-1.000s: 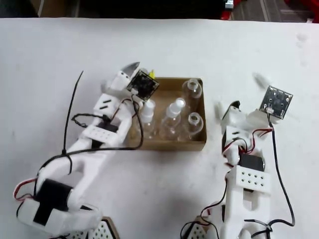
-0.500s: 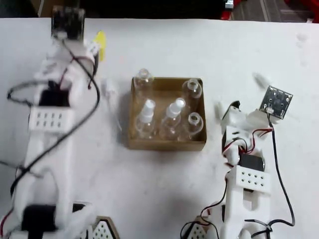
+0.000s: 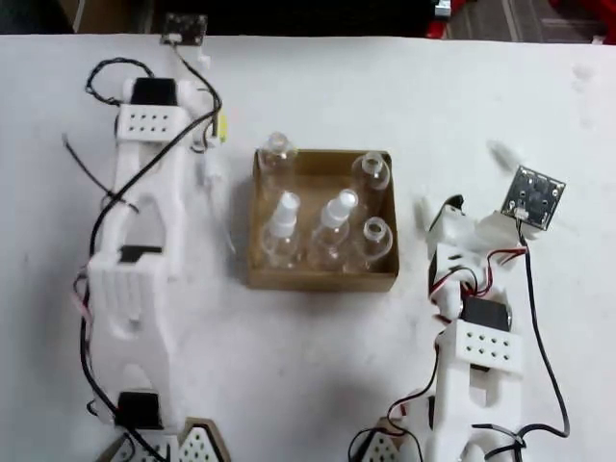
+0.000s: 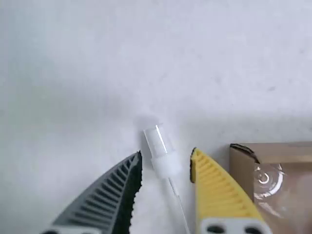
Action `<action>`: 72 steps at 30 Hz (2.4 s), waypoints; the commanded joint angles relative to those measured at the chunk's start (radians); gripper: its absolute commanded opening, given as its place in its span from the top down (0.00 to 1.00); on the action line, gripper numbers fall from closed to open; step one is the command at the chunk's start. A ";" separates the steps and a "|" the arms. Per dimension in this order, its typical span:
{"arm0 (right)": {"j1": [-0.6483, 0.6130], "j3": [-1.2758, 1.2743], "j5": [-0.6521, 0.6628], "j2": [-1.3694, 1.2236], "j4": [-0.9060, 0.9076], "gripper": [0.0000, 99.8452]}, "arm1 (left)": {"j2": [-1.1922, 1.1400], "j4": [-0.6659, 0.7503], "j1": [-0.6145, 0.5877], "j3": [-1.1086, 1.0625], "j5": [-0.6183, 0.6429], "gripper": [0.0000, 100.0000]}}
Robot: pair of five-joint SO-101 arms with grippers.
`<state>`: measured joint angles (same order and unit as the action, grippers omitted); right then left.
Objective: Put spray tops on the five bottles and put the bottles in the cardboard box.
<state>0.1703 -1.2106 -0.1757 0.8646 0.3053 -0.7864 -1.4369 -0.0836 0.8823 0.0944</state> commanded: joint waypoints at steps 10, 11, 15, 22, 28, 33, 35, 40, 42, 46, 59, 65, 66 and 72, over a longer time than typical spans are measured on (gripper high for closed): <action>-0.012 0.005 -0.002 0.010 -0.022 0.81 | -0.565 -0.149 -0.050 0.778 0.140 0.79; -0.012 0.005 -0.002 0.010 -0.022 0.81 | -0.565 -0.144 -0.050 0.772 0.140 0.79; -0.012 0.005 -0.002 0.010 -0.022 0.81 | -0.567 -0.144 -0.045 0.767 0.140 0.79; -0.012 0.005 -0.002 0.010 -0.022 0.81 | -0.639 -0.110 -0.021 0.769 0.180 0.80; -0.012 0.005 -0.002 0.010 -0.022 0.81 | -0.648 -0.106 -0.022 0.778 0.196 0.96; -0.012 0.005 -0.002 0.010 -0.022 0.81 | -0.615 -0.117 -0.024 0.793 0.201 0.98; -0.012 0.005 -0.002 0.010 -0.022 0.81 | -0.573 -0.118 -0.018 0.792 0.201 0.98; -0.012 0.005 -0.002 0.012 -0.022 0.81 | -0.398 -0.207 -0.015 0.792 0.198 0.98; -0.012 0.005 -0.002 0.012 -0.022 0.81 | -0.306 -0.241 -0.010 0.792 0.196 0.98; -0.012 0.005 -0.002 0.013 -0.022 0.81 | -0.125 -0.301 0.010 0.790 0.196 0.98; -0.008 0.005 -0.002 0.010 -0.022 0.81 | 0.268 -0.354 0.114 0.783 0.018 0.98; -0.010 0.005 -0.002 0.010 -0.022 0.81 | 0.389 -0.356 0.117 0.783 0.017 0.98; -0.012 0.005 -0.002 0.010 -0.022 0.81 | 0.414 -0.356 0.117 0.783 0.015 0.98; -0.012 0.005 -0.002 0.010 -0.022 0.81 | 0.644 -0.356 0.154 0.537 0.014 0.98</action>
<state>0.1703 -1.2106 -0.1757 0.8646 0.3053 -0.3245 -1.7883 0.0192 1.5973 0.1220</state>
